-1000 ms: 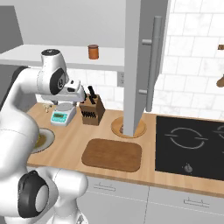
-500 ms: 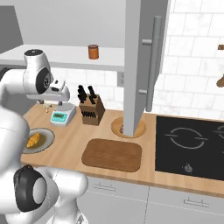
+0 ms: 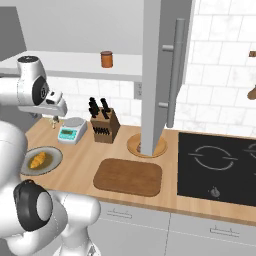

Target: From the different types of pastries on the counter, select a croissant and place it on the cutting board. Then retrieve a jar of jam from the cabinet and place it alongside the croissant on the cutting board.

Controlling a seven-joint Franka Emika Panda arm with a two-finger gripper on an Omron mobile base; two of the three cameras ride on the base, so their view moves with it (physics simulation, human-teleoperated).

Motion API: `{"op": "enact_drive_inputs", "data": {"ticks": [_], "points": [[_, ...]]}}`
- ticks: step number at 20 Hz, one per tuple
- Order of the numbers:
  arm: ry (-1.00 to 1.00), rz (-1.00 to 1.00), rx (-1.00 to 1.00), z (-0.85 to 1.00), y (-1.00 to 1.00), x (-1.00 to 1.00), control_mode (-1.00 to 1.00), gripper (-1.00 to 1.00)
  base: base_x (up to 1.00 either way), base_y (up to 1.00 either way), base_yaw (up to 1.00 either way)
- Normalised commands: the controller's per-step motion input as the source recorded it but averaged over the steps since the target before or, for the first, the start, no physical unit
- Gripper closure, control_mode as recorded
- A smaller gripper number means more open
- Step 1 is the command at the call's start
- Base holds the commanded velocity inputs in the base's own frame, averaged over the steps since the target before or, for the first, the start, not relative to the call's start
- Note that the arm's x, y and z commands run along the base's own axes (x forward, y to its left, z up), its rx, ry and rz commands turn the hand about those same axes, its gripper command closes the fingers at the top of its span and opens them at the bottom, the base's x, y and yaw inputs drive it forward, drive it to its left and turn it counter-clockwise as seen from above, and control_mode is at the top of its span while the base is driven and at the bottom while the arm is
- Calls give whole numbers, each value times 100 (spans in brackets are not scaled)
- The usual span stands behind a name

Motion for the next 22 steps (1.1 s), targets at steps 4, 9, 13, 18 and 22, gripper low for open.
{"op": "enact_drive_inputs", "data": {"ticks": [4,9,13,18,22], "points": [[4,0,10,0,34,0,-100,-100,0,0,0],[3,3,7,0,39,-9,-100,-100,0,0,0],[0,10,0,-18,41,-17,-100,-100,0,0,0],[-3,22,-5,-27,26,-4,-100,-100,0,0,0],[-11,18,0,-12,20,4,-100,-100,0,0,0]]}}
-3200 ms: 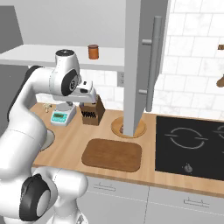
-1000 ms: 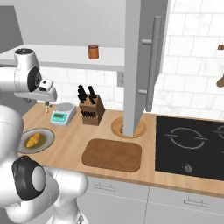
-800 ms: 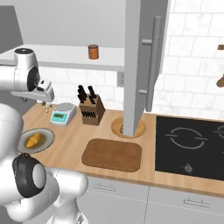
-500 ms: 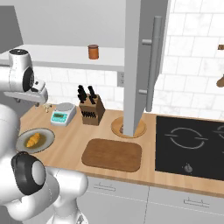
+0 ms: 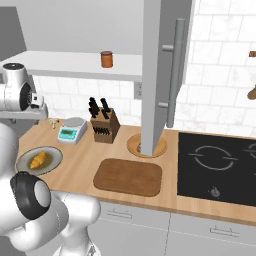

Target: From the different types of pastries on the counter, select a croissant and place it on the cutting board. Then retrieve a jar of jam from the cabinet and place it alongside the croissant on the cutting board.

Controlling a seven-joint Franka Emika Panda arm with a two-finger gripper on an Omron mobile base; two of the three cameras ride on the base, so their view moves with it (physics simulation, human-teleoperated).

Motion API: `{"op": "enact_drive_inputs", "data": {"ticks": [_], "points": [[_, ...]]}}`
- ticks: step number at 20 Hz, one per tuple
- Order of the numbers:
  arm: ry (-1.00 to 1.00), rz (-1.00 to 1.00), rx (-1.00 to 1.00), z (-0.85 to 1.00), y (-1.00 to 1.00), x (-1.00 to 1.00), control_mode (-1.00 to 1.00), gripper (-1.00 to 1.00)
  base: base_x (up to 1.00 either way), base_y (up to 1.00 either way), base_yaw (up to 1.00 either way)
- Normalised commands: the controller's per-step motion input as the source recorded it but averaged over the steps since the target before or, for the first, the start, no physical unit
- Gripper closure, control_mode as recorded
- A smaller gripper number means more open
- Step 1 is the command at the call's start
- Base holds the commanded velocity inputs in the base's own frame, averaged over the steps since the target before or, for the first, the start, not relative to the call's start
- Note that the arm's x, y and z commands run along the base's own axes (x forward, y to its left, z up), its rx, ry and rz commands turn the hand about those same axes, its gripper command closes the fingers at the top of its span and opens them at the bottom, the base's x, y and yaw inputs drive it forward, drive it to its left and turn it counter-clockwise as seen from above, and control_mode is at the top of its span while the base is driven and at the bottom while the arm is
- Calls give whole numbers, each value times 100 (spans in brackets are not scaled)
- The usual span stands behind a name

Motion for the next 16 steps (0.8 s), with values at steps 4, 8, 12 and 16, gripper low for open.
{"op": "enact_drive_inputs", "data": {"ticks": [4,8,12,16], "points": [[-12,13,0,-9,5,25,-100,-100,0,0,0],[-7,6,0,-16,0,10,-100,-100,0,0,0],[4,0,-1,-18,0,0,-100,-100,0,0,0],[15,-10,0,-11,9,0,-100,-100,0,0,0]]}}
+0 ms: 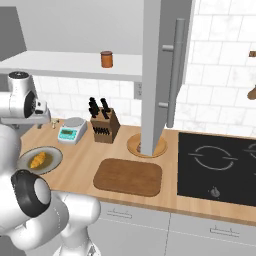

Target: From the different types of pastries on the counter, select a croissant and place it on the cutting board. Then retrieve a jar of jam from the cabinet and place it alongside the croissant on the cutting board.

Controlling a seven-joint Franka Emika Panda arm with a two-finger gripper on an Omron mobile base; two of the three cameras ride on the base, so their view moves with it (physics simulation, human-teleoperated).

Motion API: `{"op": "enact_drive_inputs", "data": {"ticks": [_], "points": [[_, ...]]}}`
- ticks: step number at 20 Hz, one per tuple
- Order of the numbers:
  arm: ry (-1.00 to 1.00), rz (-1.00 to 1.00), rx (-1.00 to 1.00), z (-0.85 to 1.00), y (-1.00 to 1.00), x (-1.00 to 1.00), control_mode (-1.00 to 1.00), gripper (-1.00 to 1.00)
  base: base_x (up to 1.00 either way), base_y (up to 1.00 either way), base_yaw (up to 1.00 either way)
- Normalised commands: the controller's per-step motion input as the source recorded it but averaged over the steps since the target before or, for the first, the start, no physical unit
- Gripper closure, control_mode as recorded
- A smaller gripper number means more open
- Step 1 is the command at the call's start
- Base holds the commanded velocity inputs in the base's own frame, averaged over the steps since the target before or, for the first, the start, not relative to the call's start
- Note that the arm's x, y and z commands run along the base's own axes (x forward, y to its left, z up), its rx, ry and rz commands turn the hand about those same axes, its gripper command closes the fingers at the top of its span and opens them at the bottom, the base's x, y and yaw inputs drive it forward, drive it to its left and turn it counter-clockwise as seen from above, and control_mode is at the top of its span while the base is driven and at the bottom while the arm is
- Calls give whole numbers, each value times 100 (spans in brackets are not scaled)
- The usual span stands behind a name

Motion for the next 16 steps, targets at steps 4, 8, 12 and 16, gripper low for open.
{"op": "enact_drive_inputs", "data": {"ticks": [4,8,12,16], "points": [[11,-19,0,-10,2,0,-100,-100,0,0,0],[1,-25,-6,-16,0,0,-100,-100,0,0,0],[0,-20,-5,-14,11,0,-100,-100,0,0,0],[-2,-9,-1,-20,22,4,-100,-100,0,0,0]]}}
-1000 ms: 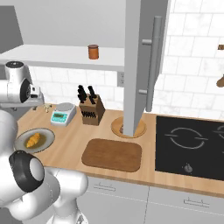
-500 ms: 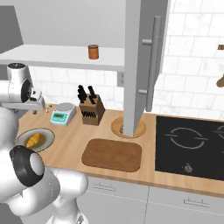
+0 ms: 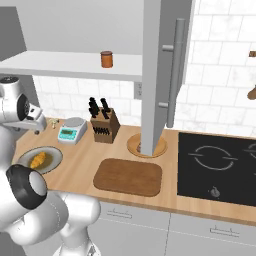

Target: From the different types of pastries on the counter, select a croissant and place it on the cutting board. Then retrieve a jar of jam from the cabinet and place it alongside the croissant on the cutting board.

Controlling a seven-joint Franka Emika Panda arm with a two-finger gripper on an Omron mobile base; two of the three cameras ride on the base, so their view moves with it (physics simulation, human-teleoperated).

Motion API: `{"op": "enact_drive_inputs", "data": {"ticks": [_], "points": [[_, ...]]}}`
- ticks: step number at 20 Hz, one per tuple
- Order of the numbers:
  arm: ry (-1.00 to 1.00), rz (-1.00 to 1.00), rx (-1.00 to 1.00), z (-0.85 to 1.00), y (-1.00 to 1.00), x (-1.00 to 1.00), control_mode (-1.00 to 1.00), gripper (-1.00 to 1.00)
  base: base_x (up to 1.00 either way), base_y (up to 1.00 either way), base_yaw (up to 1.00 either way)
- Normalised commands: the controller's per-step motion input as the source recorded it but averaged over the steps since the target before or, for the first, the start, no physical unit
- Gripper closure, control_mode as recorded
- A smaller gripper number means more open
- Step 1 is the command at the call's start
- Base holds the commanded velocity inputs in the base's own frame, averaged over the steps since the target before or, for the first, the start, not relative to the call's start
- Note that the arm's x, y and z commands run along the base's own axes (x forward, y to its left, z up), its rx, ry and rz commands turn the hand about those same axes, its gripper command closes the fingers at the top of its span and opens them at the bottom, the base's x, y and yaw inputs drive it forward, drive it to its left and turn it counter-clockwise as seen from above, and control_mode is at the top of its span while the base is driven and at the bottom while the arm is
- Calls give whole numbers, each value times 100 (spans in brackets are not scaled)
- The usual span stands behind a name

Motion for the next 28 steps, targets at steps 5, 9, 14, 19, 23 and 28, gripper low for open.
{"op": "enact_drive_inputs", "data": {"ticks": [5,9,14,19,23,28], "points": [[-3,0,0,-26,14,20,-100,-100,0,0,0],[-2,-1,0,-31,2,25,-100,-100,0,0,0],[0,-2,0,-28,1,27,-100,-100,0,0,0],[0,-1,0,-25,2,8,-100,-100,0,0,0],[0,-3,0,-35,14,0,-100,-100,0,0,0],[0,-5,0,-34,23,0,-100,-100,0,0,0]]}}
